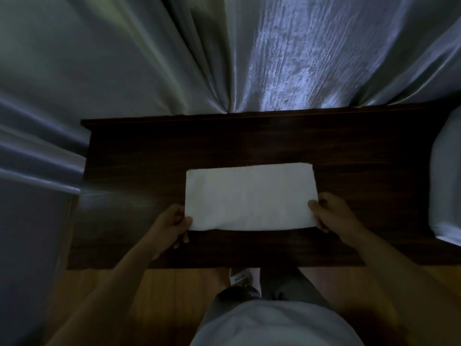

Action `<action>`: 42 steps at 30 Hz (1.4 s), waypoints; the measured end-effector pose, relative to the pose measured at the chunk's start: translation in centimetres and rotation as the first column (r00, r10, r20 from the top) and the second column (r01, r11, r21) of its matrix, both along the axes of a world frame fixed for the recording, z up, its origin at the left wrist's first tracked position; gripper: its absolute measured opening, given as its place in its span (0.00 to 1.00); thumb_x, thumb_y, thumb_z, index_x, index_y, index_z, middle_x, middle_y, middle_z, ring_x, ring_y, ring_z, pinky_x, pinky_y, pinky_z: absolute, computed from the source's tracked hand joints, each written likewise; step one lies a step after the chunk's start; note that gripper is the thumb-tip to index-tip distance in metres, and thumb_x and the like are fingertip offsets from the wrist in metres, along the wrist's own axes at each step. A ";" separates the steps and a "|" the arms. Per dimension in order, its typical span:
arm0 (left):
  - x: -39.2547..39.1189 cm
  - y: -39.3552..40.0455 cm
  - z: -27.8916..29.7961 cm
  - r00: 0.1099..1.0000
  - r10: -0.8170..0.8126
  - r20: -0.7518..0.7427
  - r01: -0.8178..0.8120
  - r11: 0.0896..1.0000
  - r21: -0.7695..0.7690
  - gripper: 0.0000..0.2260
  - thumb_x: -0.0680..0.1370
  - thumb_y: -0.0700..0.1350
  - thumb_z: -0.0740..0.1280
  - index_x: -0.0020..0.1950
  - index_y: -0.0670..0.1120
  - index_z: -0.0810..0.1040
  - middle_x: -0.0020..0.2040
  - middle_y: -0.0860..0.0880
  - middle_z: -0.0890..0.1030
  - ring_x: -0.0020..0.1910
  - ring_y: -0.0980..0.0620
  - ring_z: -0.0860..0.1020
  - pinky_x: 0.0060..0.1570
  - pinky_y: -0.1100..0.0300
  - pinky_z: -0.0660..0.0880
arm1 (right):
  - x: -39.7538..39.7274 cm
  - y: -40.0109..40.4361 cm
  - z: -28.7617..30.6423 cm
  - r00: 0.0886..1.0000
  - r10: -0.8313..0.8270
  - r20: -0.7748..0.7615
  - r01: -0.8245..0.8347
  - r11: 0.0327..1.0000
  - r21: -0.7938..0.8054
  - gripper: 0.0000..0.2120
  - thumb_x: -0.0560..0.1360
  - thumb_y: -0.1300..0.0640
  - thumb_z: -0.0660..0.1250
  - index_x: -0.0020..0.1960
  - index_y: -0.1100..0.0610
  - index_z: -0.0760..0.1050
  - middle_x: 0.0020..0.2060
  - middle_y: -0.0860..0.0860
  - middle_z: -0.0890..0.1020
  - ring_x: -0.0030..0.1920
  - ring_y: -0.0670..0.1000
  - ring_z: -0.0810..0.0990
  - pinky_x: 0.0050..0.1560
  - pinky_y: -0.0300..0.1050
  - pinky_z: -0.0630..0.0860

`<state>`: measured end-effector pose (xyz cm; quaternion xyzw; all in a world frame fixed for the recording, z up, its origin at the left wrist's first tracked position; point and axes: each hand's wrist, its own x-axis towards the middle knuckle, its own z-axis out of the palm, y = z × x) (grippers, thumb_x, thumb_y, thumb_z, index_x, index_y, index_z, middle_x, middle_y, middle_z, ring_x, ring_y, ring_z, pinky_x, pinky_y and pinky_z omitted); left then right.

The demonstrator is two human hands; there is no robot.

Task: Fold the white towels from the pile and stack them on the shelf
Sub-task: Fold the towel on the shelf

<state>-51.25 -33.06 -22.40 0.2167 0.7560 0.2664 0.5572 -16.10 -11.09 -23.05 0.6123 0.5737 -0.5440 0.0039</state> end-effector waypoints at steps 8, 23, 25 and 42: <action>0.5 0.3 0.0 0.992 -0.103 -0.072 0.104 0.995 0.005 0.07 0.86 0.47 0.59 0.63 0.48 0.67 0.51 0.43 0.77 0.35 0.49 0.78 0.27 0.59 0.72 | 0.4 -0.9 -0.1 0.999 0.040 0.006 -0.040 0.988 0.146 0.10 0.84 0.53 0.62 0.57 0.59 0.73 0.38 0.59 0.80 0.34 0.54 0.79 0.31 0.47 0.74; 2.7 -0.7 0.0 0.990 0.115 -0.085 -0.091 0.965 0.245 0.10 0.82 0.50 0.66 0.62 0.49 0.77 0.59 0.49 0.81 0.58 0.50 0.81 0.59 0.49 0.79 | 1.4 -2.4 0.2 0.992 0.109 -0.062 -0.096 0.979 0.178 0.09 0.82 0.55 0.66 0.57 0.59 0.78 0.51 0.54 0.81 0.52 0.55 0.80 0.47 0.50 0.78; 2.1 -0.8 -0.4 0.989 0.045 -0.138 -0.020 0.983 0.183 0.08 0.82 0.51 0.65 0.59 0.52 0.77 0.58 0.51 0.81 0.57 0.49 0.80 0.60 0.46 0.78 | 1.7 -2.0 0.1 0.981 0.191 0.026 -0.193 0.961 0.201 0.11 0.83 0.52 0.64 0.58 0.58 0.77 0.52 0.54 0.80 0.53 0.54 0.80 0.51 0.54 0.80; 2.0 -1.0 -1.7 0.783 -0.065 -0.618 0.045 0.998 -0.048 0.11 0.85 0.53 0.58 0.52 0.47 0.74 0.39 0.48 0.79 0.35 0.51 0.79 0.33 0.57 0.75 | 1.9 -1.6 -1.7 0.941 0.135 0.311 -0.221 0.939 0.262 0.12 0.81 0.49 0.67 0.51 0.58 0.71 0.46 0.54 0.78 0.41 0.49 0.76 0.34 0.41 0.69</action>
